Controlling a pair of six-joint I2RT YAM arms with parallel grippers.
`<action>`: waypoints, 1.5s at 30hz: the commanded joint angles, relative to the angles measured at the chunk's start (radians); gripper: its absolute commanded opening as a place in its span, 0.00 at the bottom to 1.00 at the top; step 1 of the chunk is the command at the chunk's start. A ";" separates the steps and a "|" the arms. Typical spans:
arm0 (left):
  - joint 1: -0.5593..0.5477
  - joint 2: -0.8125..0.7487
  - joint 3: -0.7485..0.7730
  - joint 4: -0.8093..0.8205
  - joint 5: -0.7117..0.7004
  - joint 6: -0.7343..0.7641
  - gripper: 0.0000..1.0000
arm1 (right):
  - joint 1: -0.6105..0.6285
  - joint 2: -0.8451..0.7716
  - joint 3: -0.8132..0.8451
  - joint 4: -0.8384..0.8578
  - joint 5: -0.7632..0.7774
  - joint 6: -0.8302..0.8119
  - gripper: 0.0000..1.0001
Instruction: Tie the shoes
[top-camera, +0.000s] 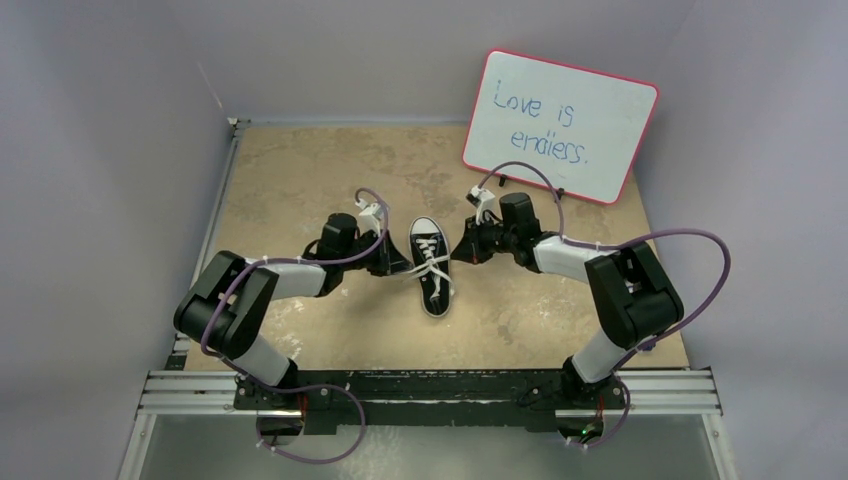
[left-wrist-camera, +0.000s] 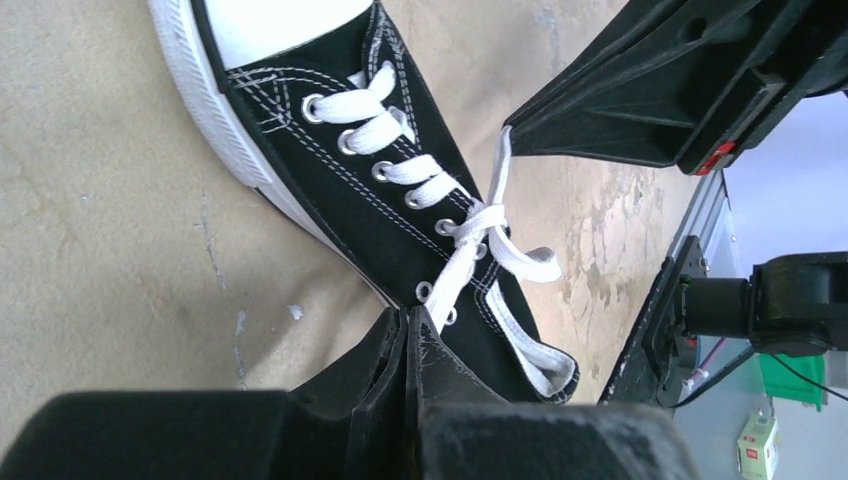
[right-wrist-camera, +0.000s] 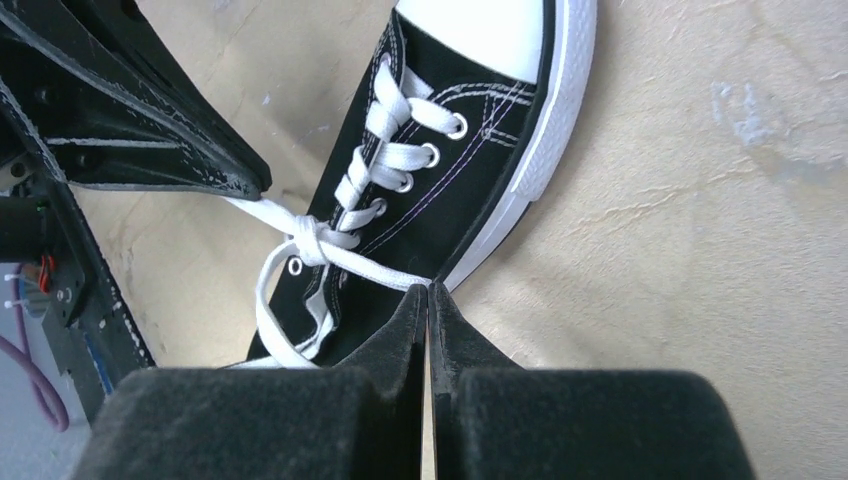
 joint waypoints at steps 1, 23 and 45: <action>0.006 -0.025 -0.006 -0.055 -0.069 -0.013 0.00 | -0.007 -0.002 0.050 0.001 0.095 -0.020 0.00; 0.004 -0.006 -0.092 -0.052 -0.121 -0.061 0.00 | -0.122 -0.004 -0.054 0.148 0.066 0.046 0.00; -0.002 -0.019 -0.003 0.010 -0.006 -0.101 0.00 | 0.047 0.028 0.039 0.206 0.062 0.543 0.60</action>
